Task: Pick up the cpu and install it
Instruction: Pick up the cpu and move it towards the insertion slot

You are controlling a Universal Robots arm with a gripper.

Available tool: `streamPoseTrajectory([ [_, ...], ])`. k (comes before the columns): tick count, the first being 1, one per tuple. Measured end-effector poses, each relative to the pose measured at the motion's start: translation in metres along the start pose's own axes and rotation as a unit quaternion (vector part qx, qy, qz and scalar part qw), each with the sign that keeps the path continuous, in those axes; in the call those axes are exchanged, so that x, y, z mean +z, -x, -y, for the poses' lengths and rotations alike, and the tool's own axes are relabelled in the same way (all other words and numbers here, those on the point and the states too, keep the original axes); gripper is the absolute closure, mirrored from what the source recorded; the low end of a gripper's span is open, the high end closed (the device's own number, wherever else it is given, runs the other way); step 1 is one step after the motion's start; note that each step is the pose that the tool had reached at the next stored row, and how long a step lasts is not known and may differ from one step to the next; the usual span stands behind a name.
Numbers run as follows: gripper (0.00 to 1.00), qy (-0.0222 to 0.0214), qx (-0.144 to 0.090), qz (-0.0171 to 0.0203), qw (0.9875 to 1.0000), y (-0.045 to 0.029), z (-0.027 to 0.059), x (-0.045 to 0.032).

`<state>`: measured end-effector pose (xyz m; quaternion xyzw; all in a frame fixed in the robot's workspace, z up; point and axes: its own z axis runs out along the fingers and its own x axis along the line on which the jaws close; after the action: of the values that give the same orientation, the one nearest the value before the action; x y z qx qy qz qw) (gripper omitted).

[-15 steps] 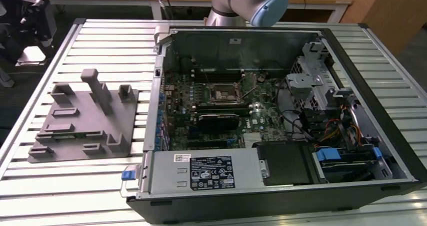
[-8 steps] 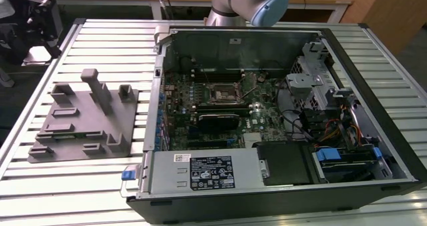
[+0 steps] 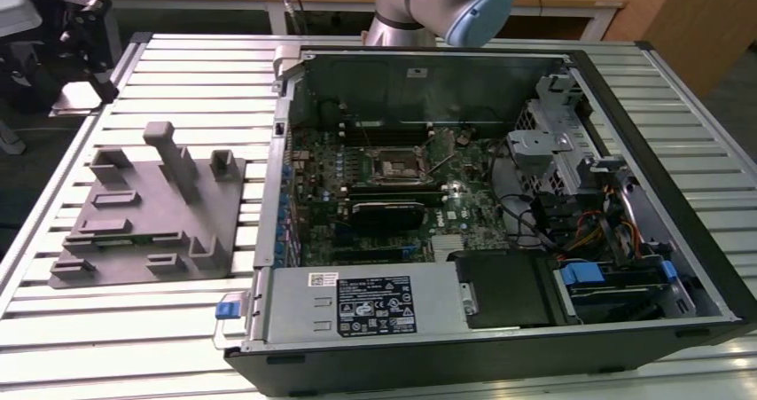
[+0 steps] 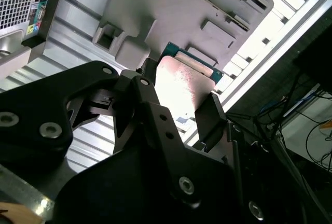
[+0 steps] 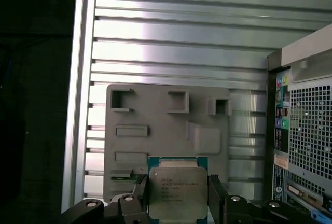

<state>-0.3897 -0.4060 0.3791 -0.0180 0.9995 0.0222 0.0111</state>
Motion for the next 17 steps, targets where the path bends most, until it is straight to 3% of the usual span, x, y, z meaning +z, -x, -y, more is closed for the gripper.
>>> streamPoseTrajectory([
  [5,0.46,0.0,0.0,0.0,1.0,0.0022,0.0,-0.002],
  [10,0.46,0.0,0.0,0.0,1.0,0.0037,-0.0004,-0.011],
  [17,0.46,0.0,0.0,0.0,1.0,0.0158,0.0,-0.0119],
])
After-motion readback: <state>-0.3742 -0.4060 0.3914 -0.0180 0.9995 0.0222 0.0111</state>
